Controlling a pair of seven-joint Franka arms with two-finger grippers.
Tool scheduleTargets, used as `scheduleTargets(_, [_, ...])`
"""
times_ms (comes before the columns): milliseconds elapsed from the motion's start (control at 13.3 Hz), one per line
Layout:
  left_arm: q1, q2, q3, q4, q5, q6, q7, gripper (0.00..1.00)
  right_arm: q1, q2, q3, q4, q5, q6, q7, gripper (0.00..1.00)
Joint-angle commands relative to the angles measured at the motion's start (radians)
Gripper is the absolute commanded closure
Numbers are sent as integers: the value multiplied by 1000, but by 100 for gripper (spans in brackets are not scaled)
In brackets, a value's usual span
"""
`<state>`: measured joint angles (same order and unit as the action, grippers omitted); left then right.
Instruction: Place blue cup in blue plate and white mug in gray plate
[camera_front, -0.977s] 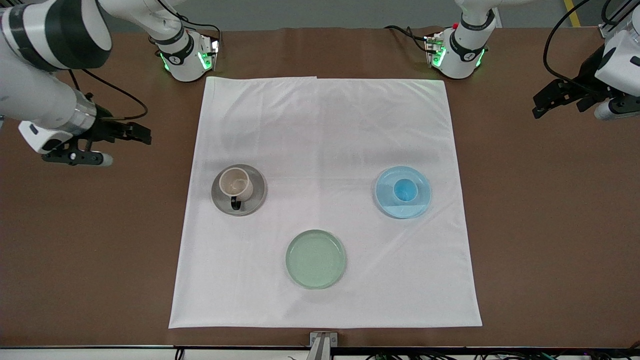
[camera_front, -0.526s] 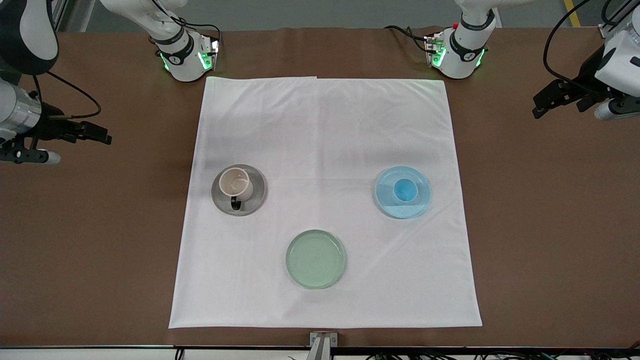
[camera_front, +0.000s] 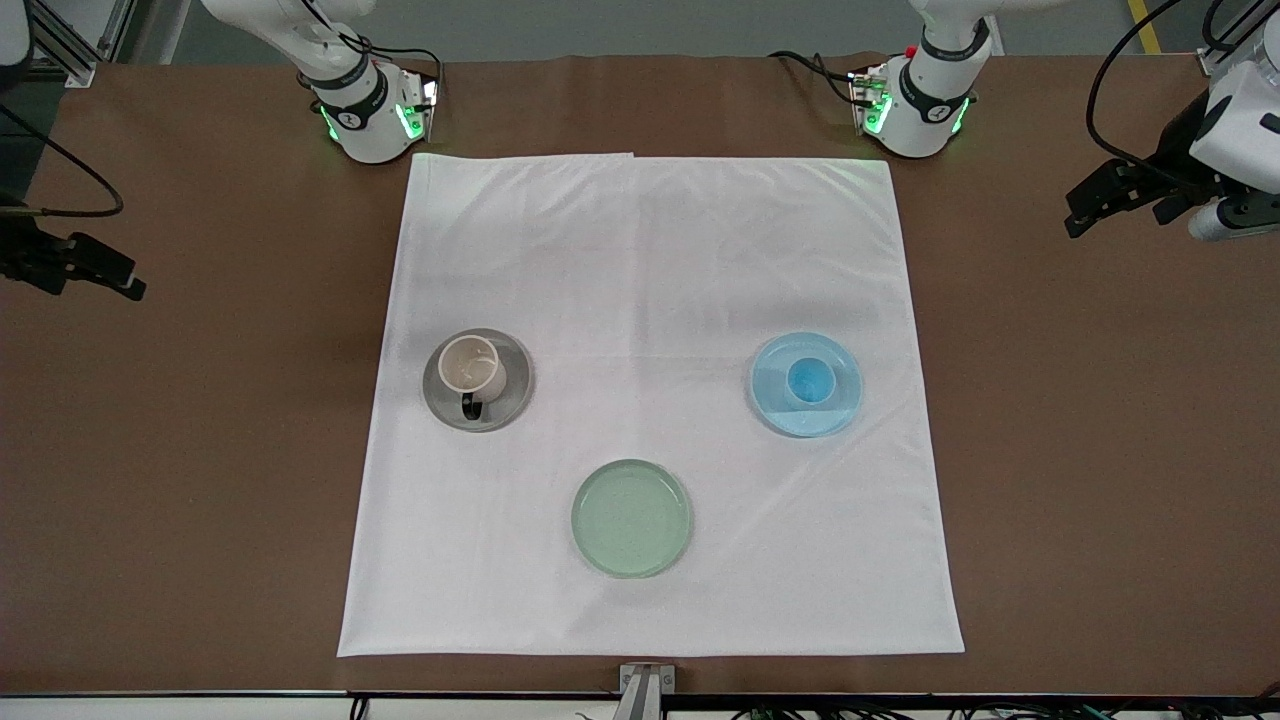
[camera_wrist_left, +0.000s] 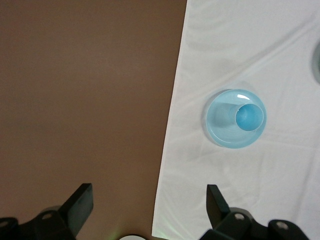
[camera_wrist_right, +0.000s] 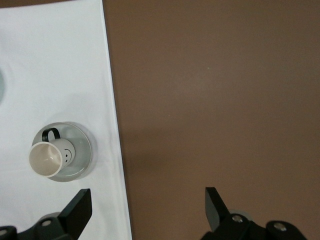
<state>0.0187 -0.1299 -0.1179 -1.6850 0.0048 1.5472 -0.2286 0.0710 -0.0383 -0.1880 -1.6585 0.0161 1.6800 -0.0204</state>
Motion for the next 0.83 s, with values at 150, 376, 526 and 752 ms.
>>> scheduleTargets(150, [-3, -8, 3, -4, 0, 10, 14, 0, -14, 130, 16, 244, -15, -143, -3, 0])
scheduleTargets(376, [-5, 1, 3, 11, 1, 7, 12, 0, -8, 130, 18, 249, -13, -143, -1, 0])
scheduleTargets(526, [-6, 9, 3, 22, 3, 1, 11, 0, -10, 130, 18, 252, -10, -141, 3, 0])
scheduleTargets(752, [-5, 9, 3, 24, 3, 1, 11, 0, -10, 130, 18, 252, -7, -141, -3, 0])
